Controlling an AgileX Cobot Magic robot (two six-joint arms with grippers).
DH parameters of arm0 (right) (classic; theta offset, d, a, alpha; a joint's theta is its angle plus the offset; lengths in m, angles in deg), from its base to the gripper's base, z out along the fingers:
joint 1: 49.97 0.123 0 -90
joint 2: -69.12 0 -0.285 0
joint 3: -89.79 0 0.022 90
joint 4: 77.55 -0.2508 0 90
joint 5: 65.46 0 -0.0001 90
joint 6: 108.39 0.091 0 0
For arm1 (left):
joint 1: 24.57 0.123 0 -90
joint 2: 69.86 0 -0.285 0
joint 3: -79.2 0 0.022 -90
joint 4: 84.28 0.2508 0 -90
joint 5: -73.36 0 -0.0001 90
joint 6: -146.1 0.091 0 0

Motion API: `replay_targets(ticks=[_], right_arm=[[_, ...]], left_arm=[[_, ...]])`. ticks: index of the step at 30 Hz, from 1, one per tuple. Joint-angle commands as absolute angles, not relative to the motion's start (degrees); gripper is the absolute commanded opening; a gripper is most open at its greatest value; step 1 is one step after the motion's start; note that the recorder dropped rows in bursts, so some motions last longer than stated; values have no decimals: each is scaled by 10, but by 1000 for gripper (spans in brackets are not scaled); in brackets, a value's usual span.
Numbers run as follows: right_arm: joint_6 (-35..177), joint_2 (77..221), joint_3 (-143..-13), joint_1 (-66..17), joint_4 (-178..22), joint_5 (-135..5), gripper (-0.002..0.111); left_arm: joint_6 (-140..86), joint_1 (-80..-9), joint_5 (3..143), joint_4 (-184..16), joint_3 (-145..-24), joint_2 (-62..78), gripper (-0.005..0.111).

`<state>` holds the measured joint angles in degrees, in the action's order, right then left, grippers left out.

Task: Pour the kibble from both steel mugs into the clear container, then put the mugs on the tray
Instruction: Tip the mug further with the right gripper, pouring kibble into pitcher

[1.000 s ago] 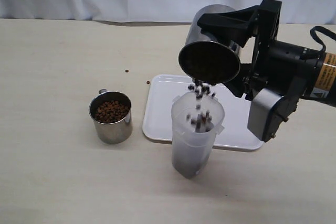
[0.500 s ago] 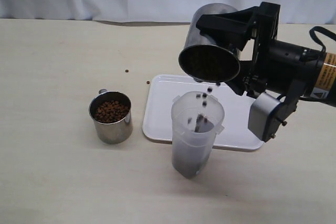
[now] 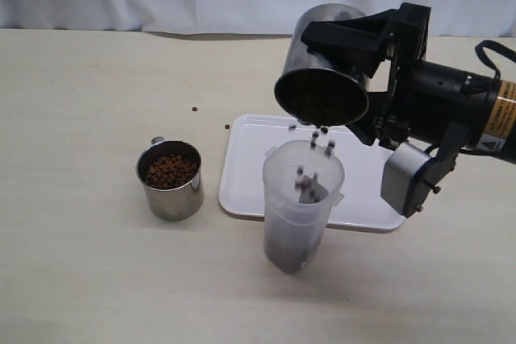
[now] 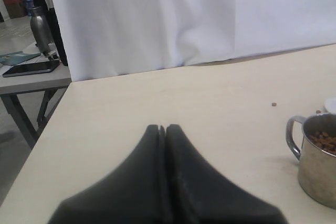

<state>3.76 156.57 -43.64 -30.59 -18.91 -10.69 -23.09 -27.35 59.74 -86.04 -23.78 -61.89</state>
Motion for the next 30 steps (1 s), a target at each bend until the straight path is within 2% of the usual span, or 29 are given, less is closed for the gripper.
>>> replay_targets(ticks=[1,8,18,30], right_arm=[[34,1561,-443,-304,-200,-92,5],[86,1561,-443,-304,-200,-92,5],[-55,1561,-443,-304,-199,-120,5],[-64,1561,-443,-304,-180,-113,5]], left_arm=[[-232,-278,602,-863,-236,-621,0],[-232,-278,602,-863,-236,-621,0],[-232,-278,599,-865,-236,-621,0],[-232,-278,599,-865,-236,-621,0]])
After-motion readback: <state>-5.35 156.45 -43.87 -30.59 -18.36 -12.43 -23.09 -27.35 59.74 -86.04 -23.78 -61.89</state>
